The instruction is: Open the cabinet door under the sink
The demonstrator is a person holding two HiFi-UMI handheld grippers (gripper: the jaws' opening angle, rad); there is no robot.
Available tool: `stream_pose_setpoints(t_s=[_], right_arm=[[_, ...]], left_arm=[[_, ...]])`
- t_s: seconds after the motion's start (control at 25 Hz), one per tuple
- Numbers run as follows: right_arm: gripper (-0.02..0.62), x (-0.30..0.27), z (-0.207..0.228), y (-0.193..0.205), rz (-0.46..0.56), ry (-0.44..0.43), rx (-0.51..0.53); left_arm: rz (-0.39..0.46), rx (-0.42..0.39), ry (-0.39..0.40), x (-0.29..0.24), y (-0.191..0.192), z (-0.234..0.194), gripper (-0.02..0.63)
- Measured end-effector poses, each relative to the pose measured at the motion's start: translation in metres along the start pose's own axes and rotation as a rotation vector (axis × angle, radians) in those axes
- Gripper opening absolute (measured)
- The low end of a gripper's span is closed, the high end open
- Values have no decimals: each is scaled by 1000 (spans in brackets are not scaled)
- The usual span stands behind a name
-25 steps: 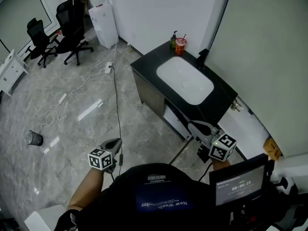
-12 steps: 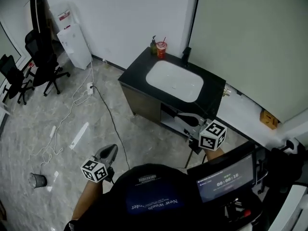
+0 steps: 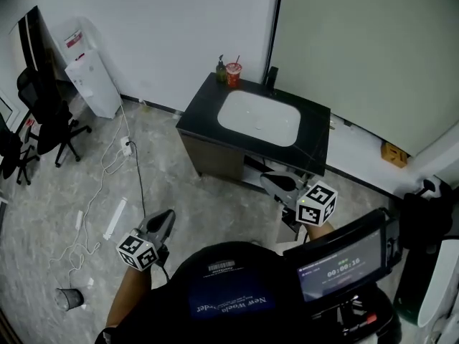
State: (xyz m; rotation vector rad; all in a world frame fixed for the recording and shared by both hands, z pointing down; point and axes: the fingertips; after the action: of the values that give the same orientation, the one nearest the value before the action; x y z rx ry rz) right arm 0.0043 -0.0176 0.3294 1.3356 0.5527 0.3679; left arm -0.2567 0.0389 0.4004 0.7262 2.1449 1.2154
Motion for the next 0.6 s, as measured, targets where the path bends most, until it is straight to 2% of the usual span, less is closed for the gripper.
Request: stream_pose_setpoints(t_s=[0.32, 0.6], right_arm=[[-2, 0, 47, -7, 19, 39, -3], [-2, -5, 104, -32, 53, 3, 32]], left_arm=[[63, -27, 30, -45, -53, -15, 0], [110, -30, 16, -90, -85, -8, 0]])
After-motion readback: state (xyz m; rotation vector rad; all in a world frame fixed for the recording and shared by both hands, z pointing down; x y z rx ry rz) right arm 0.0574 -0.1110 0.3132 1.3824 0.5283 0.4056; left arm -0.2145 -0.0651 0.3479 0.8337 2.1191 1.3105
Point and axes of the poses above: the fingertips, and each gripper's own axes: x backward along the fingers, z to its right, y out of its underside, and after that the axes turned 9 degrees about x, right-handed
